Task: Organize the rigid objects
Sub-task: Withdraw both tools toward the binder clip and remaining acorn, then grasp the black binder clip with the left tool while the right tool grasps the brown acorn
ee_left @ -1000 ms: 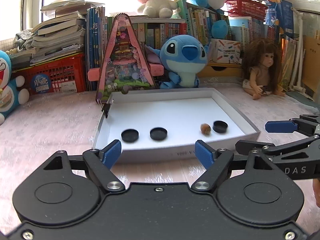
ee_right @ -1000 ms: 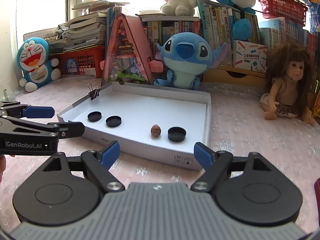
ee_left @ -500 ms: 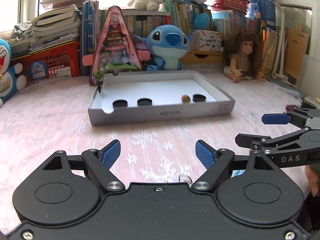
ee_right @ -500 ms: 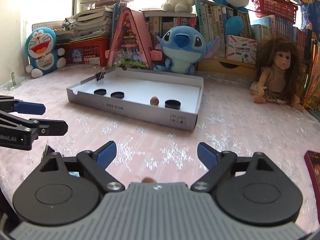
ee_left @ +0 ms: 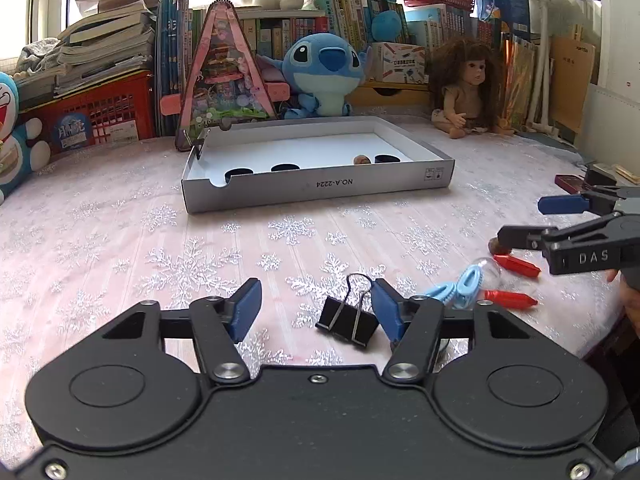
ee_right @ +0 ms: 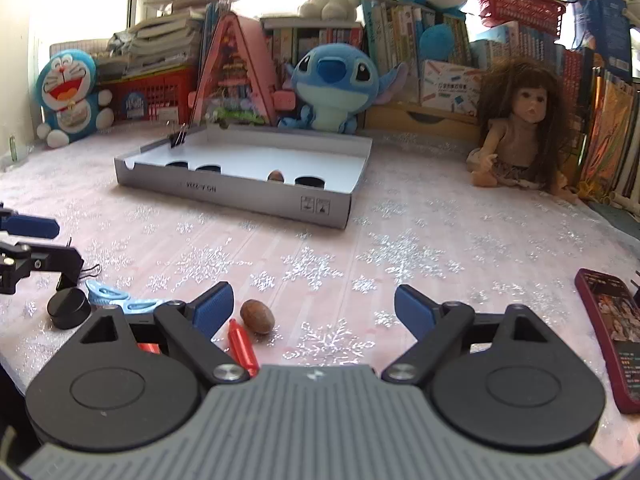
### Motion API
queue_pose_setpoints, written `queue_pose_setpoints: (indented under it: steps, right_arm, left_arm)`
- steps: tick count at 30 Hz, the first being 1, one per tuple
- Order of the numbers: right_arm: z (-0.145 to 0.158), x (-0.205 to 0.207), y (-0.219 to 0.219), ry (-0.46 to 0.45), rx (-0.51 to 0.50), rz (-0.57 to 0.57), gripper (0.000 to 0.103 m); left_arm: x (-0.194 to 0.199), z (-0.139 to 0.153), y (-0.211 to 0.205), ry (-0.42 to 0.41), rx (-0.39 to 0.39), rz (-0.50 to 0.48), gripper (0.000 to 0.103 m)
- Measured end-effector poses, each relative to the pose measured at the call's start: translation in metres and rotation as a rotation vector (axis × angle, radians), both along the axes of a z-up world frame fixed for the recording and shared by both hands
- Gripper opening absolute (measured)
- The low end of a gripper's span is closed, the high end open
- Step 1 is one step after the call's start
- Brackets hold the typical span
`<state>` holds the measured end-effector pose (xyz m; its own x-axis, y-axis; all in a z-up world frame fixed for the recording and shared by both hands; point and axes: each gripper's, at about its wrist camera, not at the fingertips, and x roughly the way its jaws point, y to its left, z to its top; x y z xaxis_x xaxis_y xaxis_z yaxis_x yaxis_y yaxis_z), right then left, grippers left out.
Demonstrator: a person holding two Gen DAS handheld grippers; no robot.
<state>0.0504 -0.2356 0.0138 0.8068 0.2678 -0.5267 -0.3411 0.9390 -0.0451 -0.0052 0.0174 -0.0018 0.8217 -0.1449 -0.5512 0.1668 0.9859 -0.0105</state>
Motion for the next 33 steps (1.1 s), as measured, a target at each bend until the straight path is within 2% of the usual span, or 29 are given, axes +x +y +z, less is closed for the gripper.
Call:
queue_pose_setpoints:
  steps: [5,13,23,29,31,32,33]
  right_arm:
    - [0.001,-0.003,-0.001,-0.005,0.008,0.010,0.085]
    - [-0.006,-0.003,0.007,0.010,-0.029,0.030,0.076]
    - [-0.012,0.003,0.005,0.046,-0.035,0.008,0.063]
    - [-0.014,0.002,0.006,0.045,-0.034,0.011,0.060]
    - [-0.014,0.002,0.006,0.043,-0.037,0.012,0.060]
    - [-0.014,0.002,0.006,0.042,-0.037,0.012,0.060]
    - [-0.015,0.002,0.006,0.040,-0.038,0.012,0.060]
  left_arm:
    - [-0.005,-0.001,0.000,0.007,-0.006,-0.030,0.052]
    - [-0.007,-0.003,-0.006,0.012,-0.003,-0.050,0.050]
    - [0.000,-0.011,-0.002,0.034,0.014,0.011,0.045]
    - [0.003,-0.013,-0.004,0.030,0.012,0.019,0.044]
    - [0.003,-0.013,-0.004,0.027,0.006,0.019,0.039]
    - [0.003,-0.014,-0.005,0.026,0.002,0.016,0.033]
    - [0.003,-0.014,-0.005,0.023,0.001,0.016,0.032]
